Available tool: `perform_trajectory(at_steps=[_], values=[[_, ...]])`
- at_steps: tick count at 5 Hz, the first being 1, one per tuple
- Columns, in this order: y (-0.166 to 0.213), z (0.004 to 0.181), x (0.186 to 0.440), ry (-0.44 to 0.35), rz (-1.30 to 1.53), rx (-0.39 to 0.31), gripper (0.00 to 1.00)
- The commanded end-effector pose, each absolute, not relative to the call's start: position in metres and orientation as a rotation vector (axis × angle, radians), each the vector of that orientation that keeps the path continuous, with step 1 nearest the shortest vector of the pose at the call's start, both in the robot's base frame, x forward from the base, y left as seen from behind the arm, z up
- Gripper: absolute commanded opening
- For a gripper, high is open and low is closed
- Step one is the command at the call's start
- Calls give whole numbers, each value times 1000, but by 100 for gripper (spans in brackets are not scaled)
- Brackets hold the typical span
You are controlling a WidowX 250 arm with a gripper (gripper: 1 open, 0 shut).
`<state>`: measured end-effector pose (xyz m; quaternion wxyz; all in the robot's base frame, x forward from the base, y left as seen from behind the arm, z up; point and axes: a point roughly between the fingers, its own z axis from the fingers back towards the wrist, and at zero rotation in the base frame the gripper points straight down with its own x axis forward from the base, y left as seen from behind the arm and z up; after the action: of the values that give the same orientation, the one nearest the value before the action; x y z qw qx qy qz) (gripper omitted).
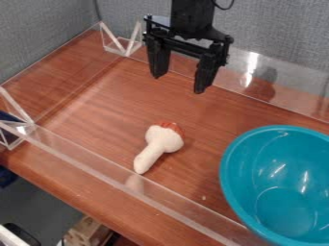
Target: Put the mushroom in the blue bowl
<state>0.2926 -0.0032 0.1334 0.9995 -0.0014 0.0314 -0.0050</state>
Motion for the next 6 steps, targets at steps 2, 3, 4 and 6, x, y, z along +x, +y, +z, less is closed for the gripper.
perform_trajectory(at_steps=[2,3,4,6], values=[[5,108,285,81,-118,0,100],[10,89,280,81,-177,-6,100],[13,72,278,79,-223,-7,100],[20,42,279,97,-259,-10,100]])
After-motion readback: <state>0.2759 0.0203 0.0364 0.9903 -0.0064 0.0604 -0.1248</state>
